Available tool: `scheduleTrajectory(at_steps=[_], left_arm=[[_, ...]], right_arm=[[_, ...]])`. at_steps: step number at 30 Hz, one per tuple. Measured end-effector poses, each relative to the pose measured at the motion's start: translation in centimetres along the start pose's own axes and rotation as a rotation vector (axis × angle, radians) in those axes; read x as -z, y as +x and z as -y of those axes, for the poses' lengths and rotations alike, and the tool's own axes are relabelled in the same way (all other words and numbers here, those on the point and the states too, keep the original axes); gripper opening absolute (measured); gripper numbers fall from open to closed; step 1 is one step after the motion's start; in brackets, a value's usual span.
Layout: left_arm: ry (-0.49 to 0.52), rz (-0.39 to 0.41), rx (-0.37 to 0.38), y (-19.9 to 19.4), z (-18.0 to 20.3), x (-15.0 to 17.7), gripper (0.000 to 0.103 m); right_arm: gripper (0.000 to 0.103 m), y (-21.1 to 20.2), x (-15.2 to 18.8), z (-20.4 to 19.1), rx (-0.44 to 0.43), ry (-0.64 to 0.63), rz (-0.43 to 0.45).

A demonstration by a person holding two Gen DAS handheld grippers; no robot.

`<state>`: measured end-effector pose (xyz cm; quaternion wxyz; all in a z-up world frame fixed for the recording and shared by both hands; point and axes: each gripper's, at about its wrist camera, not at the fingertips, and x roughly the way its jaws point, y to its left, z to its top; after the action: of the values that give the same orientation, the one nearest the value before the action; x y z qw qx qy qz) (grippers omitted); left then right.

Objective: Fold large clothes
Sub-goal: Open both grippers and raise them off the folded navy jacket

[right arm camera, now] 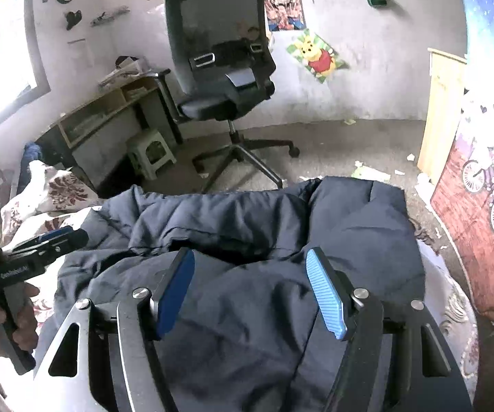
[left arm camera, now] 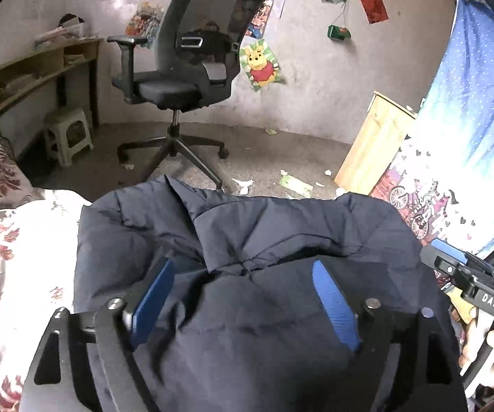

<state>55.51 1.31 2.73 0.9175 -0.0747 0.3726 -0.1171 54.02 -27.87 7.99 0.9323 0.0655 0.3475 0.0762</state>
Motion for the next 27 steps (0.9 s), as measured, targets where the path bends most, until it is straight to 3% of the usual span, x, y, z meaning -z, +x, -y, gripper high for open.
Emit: scheduleTrajectory(at_steps=[2,6,11,20,27], left_arm=[[0.002,0.019,0.003,-1.6,0.4,0.3,0.092],[-0.008,0.081,0.022,-5.8,1.1,1.1,0.102],[-0.025,0.125,0.056,-10.7,1.7,2.1,0.103],[-0.022,0.185,0.05,-18.9,2.5,5.6,0.103],[0.042,0.242,-0.032,-27.7,4.2,10.3,0.103]], right_arm=[[0.073,-1.8,0.4,-0.6,0.003,-0.011,0.016],[0.079,-5.7,1.0,-1.9,0.006,-0.028,0.047],[0.088,-11.3,1.7,-3.7,0.038,-0.056,0.09],[0.092,-21.2,4.7,-6.8,0.054,-0.081,0.192],[0.092,-29.4,7.8,-8.6,0.054,-0.075,0.254]])
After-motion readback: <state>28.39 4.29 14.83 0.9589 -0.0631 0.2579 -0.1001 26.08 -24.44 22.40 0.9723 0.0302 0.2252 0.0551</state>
